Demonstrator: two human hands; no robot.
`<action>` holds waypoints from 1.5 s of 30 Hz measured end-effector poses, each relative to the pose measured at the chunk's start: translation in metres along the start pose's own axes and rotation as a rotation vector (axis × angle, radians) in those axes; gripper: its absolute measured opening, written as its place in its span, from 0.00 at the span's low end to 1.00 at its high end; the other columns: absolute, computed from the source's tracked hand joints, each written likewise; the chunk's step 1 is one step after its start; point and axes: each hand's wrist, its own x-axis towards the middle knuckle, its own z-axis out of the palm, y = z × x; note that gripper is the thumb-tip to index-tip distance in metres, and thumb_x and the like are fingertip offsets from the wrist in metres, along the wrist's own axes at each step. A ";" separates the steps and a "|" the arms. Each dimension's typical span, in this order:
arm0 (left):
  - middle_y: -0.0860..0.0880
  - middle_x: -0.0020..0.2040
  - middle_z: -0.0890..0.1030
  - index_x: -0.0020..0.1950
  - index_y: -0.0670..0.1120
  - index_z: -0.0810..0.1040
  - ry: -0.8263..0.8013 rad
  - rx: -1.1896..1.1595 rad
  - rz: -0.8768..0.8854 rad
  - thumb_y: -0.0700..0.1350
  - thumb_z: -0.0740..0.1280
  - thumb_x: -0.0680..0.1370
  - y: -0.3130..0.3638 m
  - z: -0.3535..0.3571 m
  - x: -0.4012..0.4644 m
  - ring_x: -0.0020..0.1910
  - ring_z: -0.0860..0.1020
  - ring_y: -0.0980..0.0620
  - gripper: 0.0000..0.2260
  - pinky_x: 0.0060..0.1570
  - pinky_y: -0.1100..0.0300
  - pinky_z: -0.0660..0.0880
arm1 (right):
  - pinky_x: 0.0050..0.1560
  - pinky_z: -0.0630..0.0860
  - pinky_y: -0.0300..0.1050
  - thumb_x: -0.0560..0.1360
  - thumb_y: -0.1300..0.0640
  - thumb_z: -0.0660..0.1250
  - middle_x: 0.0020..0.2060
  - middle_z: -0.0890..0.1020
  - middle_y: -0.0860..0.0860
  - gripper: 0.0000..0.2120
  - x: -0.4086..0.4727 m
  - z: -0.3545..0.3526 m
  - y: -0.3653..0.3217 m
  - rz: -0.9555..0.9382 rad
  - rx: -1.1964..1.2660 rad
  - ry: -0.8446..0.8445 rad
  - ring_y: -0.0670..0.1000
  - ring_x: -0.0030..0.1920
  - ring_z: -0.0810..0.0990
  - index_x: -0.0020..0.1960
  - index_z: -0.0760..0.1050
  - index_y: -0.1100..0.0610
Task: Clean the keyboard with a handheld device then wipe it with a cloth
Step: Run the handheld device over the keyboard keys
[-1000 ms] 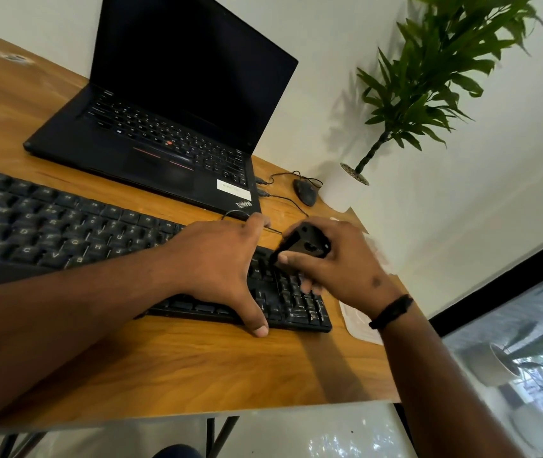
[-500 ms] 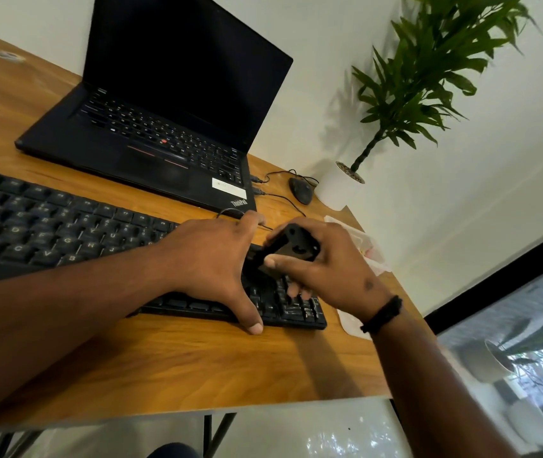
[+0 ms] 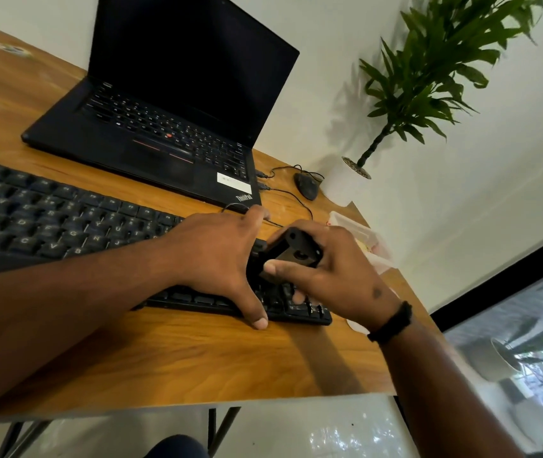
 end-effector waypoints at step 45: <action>0.53 0.67 0.76 0.79 0.54 0.44 -0.007 0.006 -0.004 0.78 0.74 0.51 0.001 0.000 -0.001 0.60 0.78 0.51 0.67 0.53 0.53 0.78 | 0.28 0.74 0.34 0.73 0.52 0.73 0.44 0.83 0.53 0.14 -0.010 -0.015 -0.003 0.062 0.034 -0.080 0.43 0.32 0.80 0.56 0.78 0.57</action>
